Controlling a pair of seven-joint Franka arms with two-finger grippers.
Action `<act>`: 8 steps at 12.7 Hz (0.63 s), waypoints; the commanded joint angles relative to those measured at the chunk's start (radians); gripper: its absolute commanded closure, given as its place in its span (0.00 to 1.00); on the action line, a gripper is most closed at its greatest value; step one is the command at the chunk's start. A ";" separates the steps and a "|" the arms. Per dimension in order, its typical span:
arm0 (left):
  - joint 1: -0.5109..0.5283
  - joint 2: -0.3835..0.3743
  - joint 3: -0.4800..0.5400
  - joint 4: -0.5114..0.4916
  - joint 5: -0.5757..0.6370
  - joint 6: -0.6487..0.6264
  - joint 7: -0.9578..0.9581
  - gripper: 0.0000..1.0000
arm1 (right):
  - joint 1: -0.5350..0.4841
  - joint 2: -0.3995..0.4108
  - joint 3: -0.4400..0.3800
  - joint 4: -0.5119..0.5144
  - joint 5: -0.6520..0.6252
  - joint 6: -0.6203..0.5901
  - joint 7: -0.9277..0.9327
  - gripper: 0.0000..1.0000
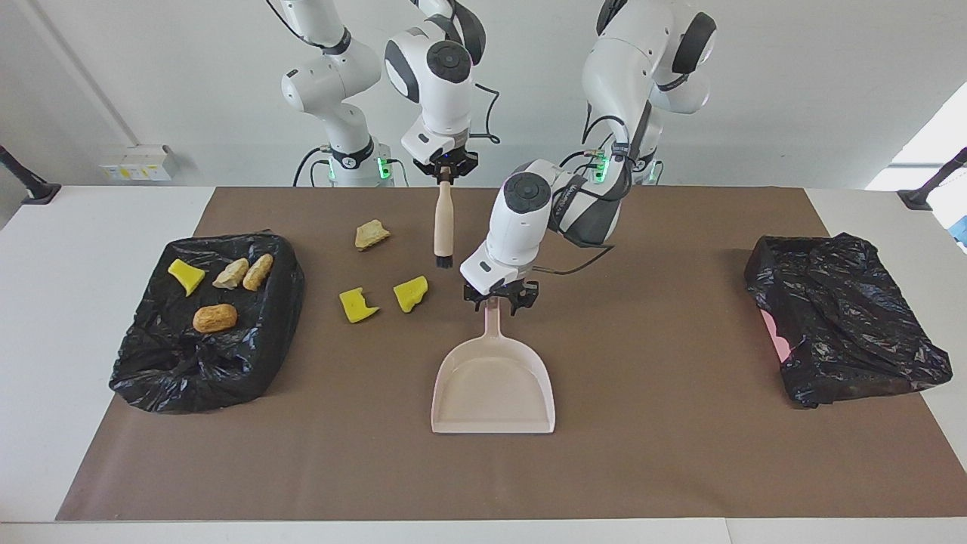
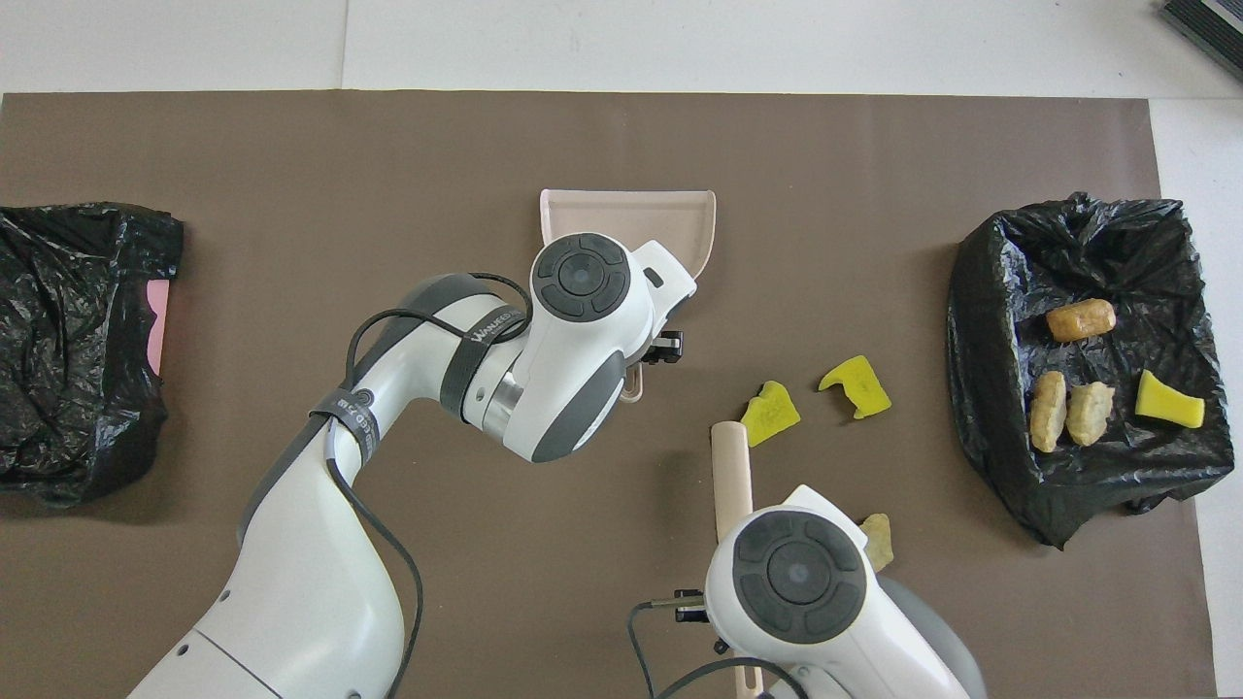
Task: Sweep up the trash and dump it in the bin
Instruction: 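Hold the dustpan with the left gripper near the yellow pieces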
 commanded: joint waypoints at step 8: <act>0.091 -0.139 0.027 -0.016 0.013 -0.173 0.371 1.00 | -0.269 -0.119 0.010 -0.151 -0.100 -0.135 0.034 1.00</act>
